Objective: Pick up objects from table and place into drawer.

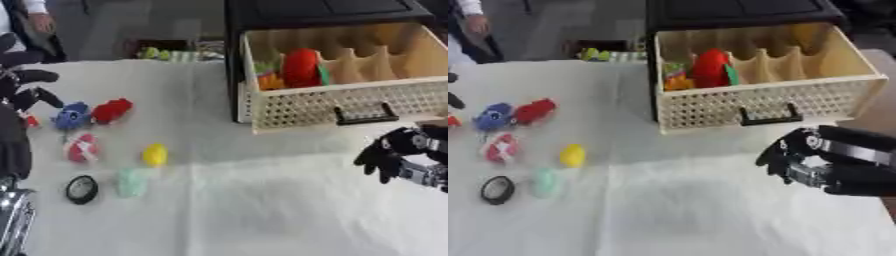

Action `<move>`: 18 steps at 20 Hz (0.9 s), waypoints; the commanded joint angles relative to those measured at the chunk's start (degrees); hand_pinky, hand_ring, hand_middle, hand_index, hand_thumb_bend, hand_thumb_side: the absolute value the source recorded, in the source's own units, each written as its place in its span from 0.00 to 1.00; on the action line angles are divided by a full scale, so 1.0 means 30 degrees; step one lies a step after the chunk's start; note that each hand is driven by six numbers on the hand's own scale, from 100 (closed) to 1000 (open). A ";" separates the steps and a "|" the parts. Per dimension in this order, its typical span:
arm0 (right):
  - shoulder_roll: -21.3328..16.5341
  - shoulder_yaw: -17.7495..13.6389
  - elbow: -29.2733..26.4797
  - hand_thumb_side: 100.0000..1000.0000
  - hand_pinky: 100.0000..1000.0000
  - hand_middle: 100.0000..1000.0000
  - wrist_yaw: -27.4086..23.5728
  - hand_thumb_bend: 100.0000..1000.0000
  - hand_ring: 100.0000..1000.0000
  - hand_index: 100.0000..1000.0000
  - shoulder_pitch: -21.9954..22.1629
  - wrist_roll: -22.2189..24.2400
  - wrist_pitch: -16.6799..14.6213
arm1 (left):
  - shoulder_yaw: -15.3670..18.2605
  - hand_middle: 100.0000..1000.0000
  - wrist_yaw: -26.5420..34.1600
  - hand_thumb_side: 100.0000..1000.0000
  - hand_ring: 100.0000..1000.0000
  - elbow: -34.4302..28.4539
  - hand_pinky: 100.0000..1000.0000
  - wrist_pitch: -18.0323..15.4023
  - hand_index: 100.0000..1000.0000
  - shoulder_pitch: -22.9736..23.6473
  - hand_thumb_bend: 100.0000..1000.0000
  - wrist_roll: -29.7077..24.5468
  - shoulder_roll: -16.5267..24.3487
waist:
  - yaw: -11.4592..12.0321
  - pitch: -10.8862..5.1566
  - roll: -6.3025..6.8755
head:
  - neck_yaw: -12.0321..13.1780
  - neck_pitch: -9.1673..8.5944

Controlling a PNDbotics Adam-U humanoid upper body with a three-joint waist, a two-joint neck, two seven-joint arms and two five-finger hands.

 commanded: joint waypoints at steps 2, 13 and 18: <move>-0.0081 -0.0380 -0.0200 1.00 0.65 0.62 -0.0300 0.00 0.55 0.81 -0.0771 0.1068 0.0943 | -0.0028 0.59 -0.0181 0.99 0.54 -0.0274 0.32 0.0066 0.83 -0.0065 0.00 -0.0131 0.0004 | 0.0003 -0.0259 -0.0072 | -0.0058 -0.0295; 0.0794 -0.2122 -0.0200 1.00 0.65 0.63 0.0195 0.00 0.56 0.83 -0.2467 0.5725 0.4165 | 0.0010 0.59 -0.0202 0.99 0.54 -0.0274 0.33 0.0140 0.83 0.0046 0.00 -0.0427 -0.0318 | 0.0121 -0.0032 -0.0102 | -0.0087 -0.0655; 0.1040 -0.2072 -0.0200 1.00 0.65 0.62 0.0491 0.00 0.56 0.82 -0.2736 0.5783 0.5013 | 0.0007 0.59 -0.0208 0.99 0.54 -0.0274 0.33 0.0177 0.83 0.0005 0.00 -0.0464 -0.0441 | 0.0251 0.0100 -0.0118 | -0.0186 -0.0740</move>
